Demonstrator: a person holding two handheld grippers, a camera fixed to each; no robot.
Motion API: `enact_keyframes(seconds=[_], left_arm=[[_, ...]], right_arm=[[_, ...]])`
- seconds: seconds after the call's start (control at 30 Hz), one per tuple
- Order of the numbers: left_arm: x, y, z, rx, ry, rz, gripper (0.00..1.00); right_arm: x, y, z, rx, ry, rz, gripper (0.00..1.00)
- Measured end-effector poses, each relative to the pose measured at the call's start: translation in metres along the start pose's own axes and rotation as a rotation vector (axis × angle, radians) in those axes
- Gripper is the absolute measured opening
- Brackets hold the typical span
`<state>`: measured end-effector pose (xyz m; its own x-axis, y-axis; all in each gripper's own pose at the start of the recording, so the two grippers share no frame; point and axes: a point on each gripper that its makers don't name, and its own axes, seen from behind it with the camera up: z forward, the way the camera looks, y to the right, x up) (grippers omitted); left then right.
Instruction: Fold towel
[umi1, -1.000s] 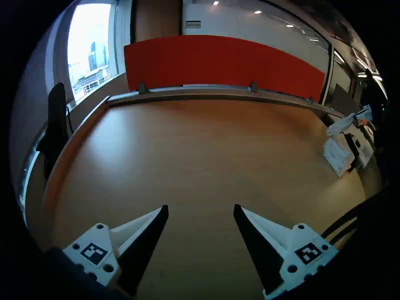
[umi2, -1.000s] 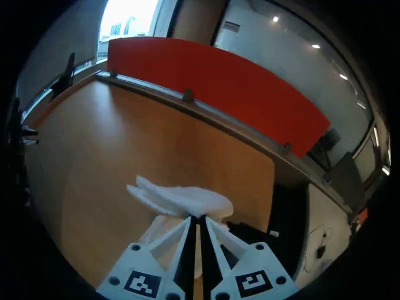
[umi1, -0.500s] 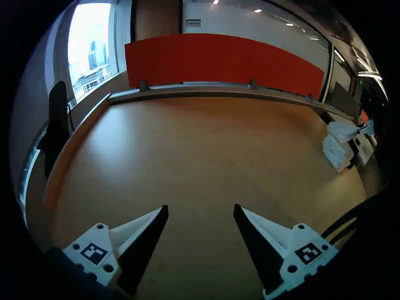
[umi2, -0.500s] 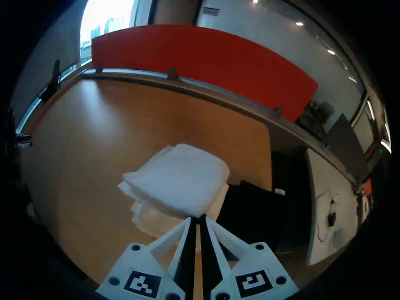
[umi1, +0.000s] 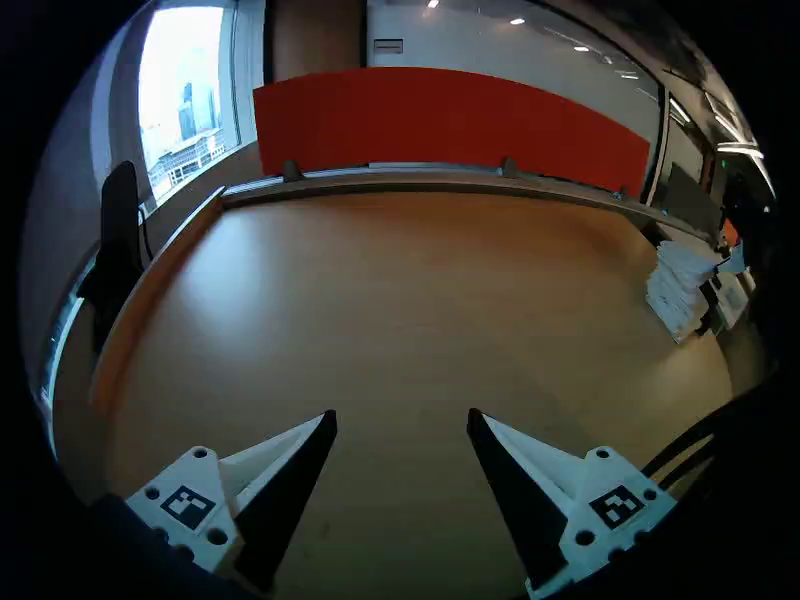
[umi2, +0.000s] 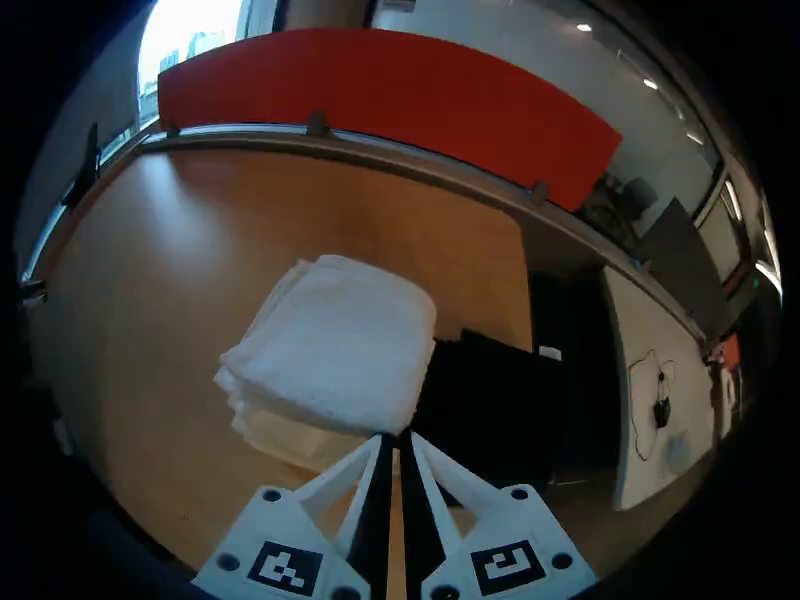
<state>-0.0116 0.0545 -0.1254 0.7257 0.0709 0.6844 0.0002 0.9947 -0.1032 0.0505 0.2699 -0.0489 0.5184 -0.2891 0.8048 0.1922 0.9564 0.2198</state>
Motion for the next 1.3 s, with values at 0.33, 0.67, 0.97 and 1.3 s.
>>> enact_keyframes(seconds=[0.33, 0.67, 0.97, 1.3], left_arm=[[-0.002, -0.004, -0.002, 0.008, -0.003, -0.003, 0.97], [-0.002, -0.002, -0.001, 0.005, -0.007, 0.002, 0.97], [-0.002, -0.004, 0.0, 0.007, -0.009, 0.006, 0.97], [-0.001, -0.005, -0.001, 0.007, -0.008, 0.009, 0.97]], right_arm=[[-0.003, 0.004, 0.007, -0.016, -0.015, 0.014, 0.05], [-0.009, 0.001, 0.013, -0.022, -0.024, 0.022, 0.05], [-0.015, 0.003, 0.02, -0.041, -0.027, 0.048, 0.05], [-0.02, 0.009, 0.022, -0.075, -0.03, 0.067, 0.2]])
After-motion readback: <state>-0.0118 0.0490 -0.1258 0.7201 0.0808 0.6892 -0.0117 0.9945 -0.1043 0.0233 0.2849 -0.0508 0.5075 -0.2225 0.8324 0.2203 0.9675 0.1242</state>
